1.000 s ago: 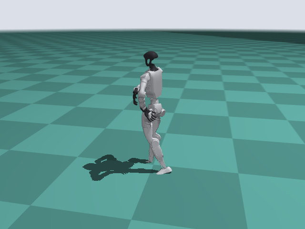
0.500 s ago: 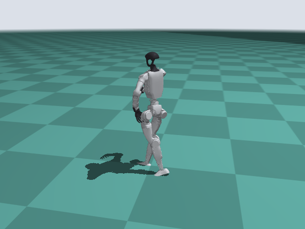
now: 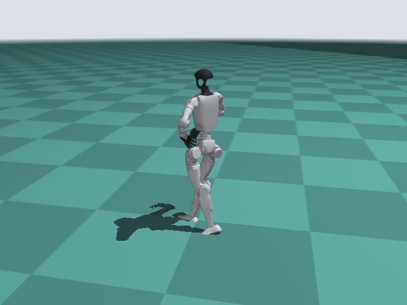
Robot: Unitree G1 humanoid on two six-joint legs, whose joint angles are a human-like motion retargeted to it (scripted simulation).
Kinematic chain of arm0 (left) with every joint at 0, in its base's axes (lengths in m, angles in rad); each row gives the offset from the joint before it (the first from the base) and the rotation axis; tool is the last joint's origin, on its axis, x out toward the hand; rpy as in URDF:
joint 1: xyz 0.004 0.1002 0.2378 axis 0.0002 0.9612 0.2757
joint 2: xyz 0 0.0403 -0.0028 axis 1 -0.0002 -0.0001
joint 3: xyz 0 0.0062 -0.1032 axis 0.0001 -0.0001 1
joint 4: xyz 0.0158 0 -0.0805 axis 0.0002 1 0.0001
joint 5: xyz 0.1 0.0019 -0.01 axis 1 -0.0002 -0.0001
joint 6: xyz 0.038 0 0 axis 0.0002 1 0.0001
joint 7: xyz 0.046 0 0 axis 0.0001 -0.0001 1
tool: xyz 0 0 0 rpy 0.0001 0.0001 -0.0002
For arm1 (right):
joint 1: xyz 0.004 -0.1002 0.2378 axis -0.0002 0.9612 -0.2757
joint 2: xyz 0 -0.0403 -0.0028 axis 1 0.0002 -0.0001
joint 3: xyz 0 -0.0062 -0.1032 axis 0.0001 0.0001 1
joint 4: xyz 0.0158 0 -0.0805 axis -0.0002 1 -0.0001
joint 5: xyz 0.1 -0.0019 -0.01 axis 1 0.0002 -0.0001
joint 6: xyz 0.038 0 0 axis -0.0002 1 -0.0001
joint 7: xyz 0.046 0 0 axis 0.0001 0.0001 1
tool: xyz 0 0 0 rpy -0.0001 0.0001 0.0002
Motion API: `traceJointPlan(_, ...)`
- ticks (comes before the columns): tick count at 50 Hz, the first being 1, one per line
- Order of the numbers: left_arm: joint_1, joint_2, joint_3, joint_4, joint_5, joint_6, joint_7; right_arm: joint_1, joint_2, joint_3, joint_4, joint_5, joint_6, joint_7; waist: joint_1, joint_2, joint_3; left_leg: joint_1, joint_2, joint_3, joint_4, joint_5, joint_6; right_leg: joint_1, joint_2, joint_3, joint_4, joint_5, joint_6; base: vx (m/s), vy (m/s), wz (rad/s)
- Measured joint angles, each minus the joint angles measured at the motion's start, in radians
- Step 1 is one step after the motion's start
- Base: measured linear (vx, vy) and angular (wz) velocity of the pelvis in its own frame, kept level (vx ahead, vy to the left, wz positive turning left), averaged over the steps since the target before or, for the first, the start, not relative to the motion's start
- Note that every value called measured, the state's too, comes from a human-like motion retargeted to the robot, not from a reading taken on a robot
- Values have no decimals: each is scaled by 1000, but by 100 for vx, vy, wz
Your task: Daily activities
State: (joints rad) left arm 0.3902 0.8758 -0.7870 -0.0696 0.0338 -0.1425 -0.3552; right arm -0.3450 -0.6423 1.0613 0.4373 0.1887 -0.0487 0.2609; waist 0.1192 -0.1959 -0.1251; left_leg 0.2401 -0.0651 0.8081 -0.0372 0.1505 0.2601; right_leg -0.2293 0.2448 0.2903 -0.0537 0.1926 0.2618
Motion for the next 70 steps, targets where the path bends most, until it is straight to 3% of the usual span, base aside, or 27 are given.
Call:
traceJointPlan(15, -38, 19, -74, -42, -101, 63, -168, -8, -18, 46, -61, -56, 21, 130, -6, -1, 27, 46, 0, -5, -1, 5, 1, 47, 0, 6, 0, -2, 0, 0, 0, 0)
traceJointPlan(32, -45, 16, -77, -41, -124, 56, -230, -7, -37, 26, -114, -83, -16, 118, -23, 18, 46, 59, 5, -5, 0, 11, 2, 61, 1, 5, 0, 0, 0, 0, 0, 0)
traceJointPlan(70, 14, 71, 34, -4, -54, -25, -171, 179, -150, -133, -201, -87, -95, 7, -18, 14, 62, 46, 6, -18, 0, -4, 2, 58, -7, -16, 0, -9, 0, 0, 0, 0)
